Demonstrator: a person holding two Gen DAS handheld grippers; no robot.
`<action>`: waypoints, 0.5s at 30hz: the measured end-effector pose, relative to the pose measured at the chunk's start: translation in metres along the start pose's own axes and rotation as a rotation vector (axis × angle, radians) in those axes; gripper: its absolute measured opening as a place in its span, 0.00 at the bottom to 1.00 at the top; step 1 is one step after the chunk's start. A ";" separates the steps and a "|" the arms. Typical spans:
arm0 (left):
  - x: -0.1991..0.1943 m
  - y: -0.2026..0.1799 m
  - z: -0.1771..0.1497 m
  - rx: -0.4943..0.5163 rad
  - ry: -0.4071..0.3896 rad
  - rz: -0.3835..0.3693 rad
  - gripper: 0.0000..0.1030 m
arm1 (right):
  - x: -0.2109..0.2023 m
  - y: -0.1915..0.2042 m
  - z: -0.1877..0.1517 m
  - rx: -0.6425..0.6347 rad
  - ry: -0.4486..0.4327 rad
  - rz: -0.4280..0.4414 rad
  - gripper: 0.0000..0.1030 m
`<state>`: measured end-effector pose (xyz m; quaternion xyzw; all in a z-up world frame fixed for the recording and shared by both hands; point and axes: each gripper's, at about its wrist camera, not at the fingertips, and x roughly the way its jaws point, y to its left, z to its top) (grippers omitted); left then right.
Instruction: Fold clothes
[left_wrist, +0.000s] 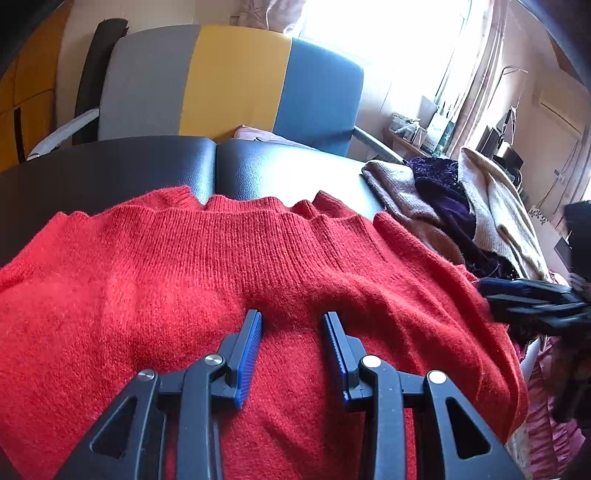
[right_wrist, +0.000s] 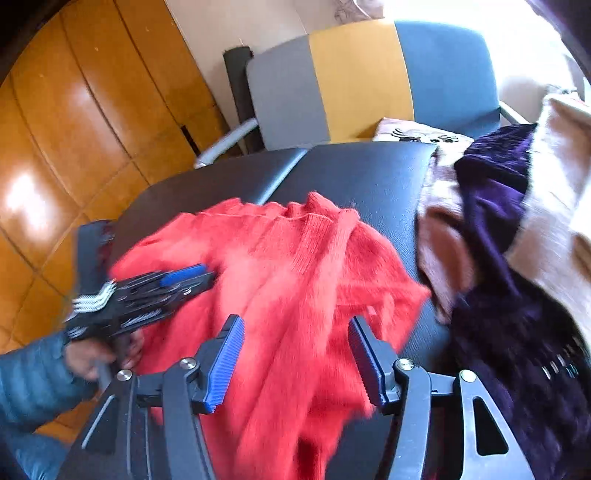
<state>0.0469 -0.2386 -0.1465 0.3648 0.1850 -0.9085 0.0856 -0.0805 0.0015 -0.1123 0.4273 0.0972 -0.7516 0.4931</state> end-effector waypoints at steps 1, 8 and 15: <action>0.000 0.001 0.000 -0.003 0.000 -0.004 0.34 | 0.011 0.004 0.003 -0.017 0.027 -0.033 0.07; -0.002 0.004 -0.002 -0.031 -0.014 -0.021 0.34 | -0.004 -0.016 -0.010 -0.012 0.013 -0.210 0.05; -0.007 0.005 0.000 -0.060 0.000 -0.007 0.34 | 0.010 -0.039 -0.016 0.078 -0.007 -0.227 0.07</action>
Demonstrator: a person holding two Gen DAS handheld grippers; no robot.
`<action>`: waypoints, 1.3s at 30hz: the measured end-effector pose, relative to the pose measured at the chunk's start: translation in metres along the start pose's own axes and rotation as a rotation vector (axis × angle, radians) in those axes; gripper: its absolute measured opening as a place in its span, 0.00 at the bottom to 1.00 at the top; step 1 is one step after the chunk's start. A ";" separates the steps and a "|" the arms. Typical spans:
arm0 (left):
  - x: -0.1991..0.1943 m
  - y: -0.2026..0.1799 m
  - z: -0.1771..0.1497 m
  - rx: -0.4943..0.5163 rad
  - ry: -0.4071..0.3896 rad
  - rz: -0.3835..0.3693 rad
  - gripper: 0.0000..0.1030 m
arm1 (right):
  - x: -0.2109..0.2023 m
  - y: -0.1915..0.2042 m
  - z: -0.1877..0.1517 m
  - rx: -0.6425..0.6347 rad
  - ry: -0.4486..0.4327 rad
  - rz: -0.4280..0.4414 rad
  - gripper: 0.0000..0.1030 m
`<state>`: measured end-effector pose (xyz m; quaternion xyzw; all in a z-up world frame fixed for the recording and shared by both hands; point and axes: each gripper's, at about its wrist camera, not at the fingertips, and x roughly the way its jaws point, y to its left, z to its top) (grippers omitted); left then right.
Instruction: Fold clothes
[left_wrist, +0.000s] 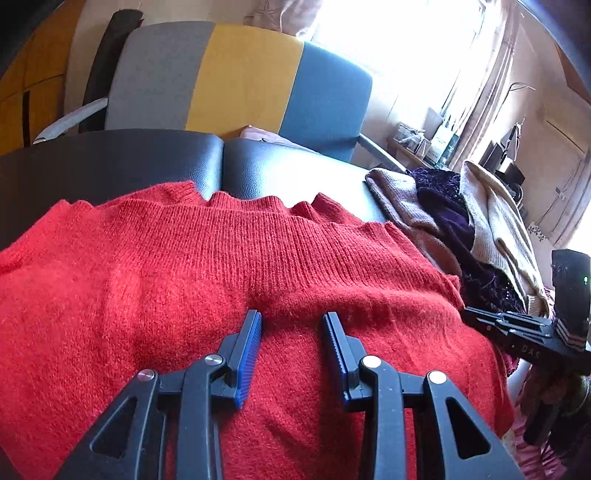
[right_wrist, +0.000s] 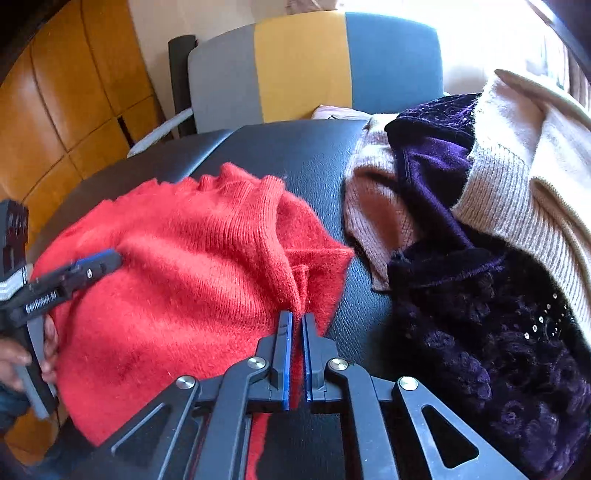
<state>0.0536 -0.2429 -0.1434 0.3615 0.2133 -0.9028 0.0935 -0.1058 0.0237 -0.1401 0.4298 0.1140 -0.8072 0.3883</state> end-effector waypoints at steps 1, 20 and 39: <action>-0.002 0.000 0.002 -0.001 0.012 0.004 0.34 | -0.002 -0.003 0.003 0.011 0.006 0.001 0.15; -0.042 0.080 0.003 -0.041 -0.095 0.286 0.35 | 0.024 0.113 0.038 -0.152 -0.148 -0.045 0.44; -0.027 0.109 0.009 -0.167 -0.128 0.183 0.34 | 0.082 0.086 0.048 -0.202 -0.086 -0.165 0.48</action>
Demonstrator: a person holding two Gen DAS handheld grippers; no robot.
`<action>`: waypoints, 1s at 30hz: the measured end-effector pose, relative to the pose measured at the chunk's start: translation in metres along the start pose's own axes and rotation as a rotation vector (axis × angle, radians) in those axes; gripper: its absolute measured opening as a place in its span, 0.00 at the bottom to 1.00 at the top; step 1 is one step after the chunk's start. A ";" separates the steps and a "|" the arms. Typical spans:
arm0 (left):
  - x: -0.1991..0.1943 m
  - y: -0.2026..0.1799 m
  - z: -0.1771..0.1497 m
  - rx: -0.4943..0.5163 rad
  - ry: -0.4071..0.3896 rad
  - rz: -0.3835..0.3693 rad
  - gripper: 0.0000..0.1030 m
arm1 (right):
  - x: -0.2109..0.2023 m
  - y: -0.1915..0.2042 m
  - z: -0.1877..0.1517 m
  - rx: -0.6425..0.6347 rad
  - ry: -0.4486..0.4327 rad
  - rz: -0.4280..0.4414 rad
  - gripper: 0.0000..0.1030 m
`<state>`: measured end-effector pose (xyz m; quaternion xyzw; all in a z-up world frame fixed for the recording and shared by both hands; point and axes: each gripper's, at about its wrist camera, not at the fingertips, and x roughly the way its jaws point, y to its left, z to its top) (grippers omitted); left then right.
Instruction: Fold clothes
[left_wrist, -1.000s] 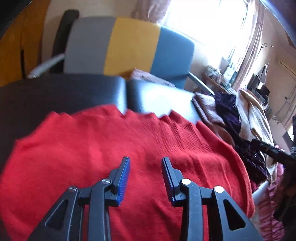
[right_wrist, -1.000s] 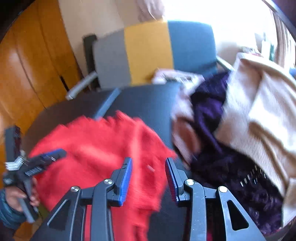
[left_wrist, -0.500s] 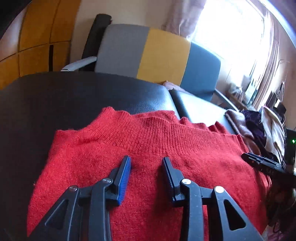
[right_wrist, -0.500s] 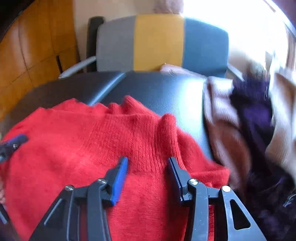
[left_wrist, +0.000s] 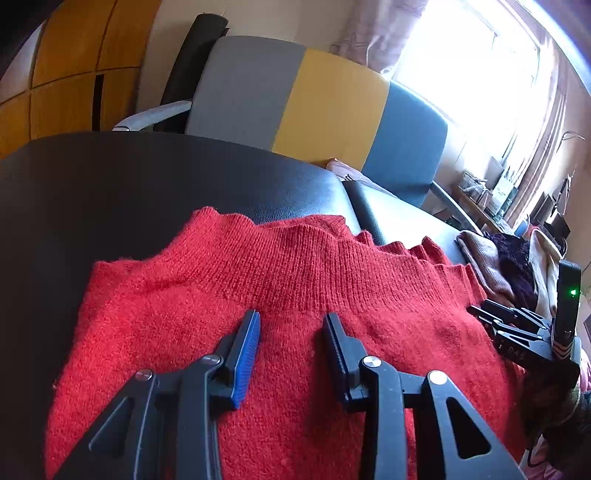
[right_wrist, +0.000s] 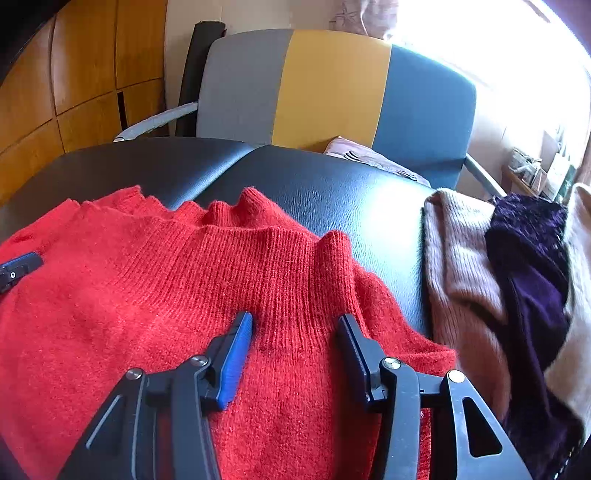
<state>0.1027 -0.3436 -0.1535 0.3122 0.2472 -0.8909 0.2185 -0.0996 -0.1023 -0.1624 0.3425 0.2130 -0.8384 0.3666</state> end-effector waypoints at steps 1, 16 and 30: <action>0.000 -0.001 0.000 0.000 0.001 0.007 0.34 | 0.001 0.000 0.002 0.000 0.000 0.004 0.48; -0.060 0.013 -0.014 -0.125 -0.006 -0.040 0.36 | 0.005 -0.006 0.007 0.022 -0.003 0.060 0.49; -0.081 0.124 -0.005 -0.279 0.078 -0.128 0.56 | 0.005 -0.007 0.006 0.031 -0.003 0.070 0.50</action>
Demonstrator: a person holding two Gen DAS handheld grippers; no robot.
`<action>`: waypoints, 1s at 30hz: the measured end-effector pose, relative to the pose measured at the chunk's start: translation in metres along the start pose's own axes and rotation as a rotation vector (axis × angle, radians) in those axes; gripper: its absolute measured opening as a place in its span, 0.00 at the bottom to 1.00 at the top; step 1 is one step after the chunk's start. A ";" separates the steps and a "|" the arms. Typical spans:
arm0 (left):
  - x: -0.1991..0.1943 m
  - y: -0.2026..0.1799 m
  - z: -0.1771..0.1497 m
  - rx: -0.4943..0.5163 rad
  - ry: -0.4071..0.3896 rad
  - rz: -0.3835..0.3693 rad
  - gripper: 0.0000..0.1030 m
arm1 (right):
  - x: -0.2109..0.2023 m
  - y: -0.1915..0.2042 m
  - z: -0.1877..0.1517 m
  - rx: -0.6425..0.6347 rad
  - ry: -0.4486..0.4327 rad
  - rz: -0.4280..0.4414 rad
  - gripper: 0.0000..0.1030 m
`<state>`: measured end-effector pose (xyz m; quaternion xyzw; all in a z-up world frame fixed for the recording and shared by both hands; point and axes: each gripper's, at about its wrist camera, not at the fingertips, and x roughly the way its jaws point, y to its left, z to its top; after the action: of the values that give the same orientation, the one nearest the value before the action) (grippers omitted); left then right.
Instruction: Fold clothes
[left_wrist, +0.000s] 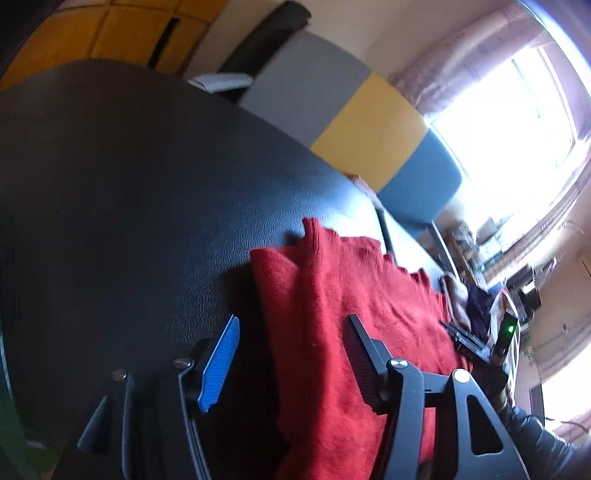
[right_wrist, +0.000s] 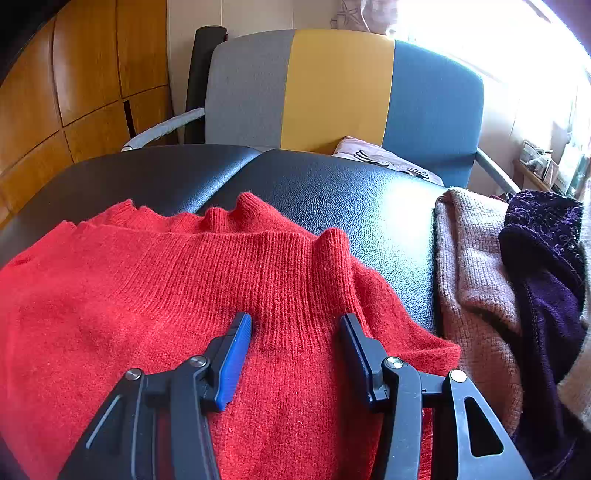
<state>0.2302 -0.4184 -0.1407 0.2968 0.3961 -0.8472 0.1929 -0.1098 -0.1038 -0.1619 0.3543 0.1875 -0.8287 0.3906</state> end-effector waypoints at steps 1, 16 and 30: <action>0.007 0.000 0.002 0.013 0.029 -0.018 0.57 | 0.000 0.000 0.000 0.001 0.000 0.001 0.50; 0.052 -0.017 0.017 0.102 0.165 -0.086 0.20 | 0.002 -0.003 0.002 0.018 0.004 0.019 0.50; 0.012 -0.015 0.055 0.092 0.135 0.033 0.19 | -0.070 0.006 0.001 -0.267 0.092 0.334 0.38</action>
<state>0.1938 -0.4535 -0.1128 0.3684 0.3638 -0.8393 0.1657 -0.0742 -0.0724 -0.1097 0.3631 0.2518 -0.7032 0.5570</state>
